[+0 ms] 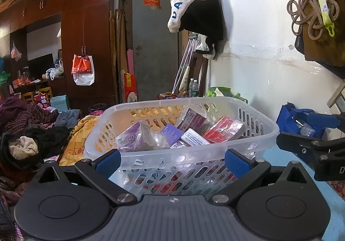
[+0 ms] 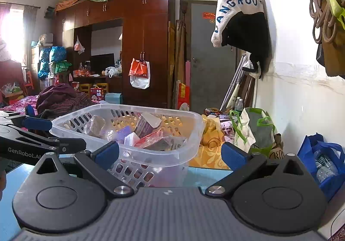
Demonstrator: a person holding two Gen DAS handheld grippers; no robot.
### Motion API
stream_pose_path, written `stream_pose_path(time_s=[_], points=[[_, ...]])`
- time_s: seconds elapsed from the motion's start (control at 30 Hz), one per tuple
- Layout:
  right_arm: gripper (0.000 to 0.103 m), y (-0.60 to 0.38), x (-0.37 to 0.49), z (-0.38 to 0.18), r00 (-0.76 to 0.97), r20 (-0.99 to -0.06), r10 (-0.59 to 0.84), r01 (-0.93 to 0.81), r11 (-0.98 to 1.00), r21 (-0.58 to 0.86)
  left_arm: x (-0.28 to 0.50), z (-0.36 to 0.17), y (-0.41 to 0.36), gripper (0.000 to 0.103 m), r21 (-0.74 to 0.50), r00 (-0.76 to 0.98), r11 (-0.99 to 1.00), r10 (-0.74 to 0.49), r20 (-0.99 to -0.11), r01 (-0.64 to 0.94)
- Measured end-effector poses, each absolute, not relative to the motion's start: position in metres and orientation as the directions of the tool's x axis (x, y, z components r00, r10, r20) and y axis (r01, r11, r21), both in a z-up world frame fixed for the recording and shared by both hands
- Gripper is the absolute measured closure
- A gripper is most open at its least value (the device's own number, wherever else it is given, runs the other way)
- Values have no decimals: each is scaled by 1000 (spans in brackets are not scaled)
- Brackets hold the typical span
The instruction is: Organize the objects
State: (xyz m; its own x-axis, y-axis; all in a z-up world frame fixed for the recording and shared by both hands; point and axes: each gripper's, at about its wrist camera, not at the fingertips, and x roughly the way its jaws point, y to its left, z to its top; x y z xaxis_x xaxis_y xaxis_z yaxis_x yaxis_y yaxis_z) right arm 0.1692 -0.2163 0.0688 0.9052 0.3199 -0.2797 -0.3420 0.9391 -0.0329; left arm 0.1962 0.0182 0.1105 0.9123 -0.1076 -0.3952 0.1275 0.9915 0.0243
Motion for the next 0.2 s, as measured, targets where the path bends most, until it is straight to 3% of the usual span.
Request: stream_pose_path(time_s=[0.2], points=[[0,-217,169,67,905,-282,318,-340,940,-33,193,109,12,0,68,923,991,-84,-377,118]])
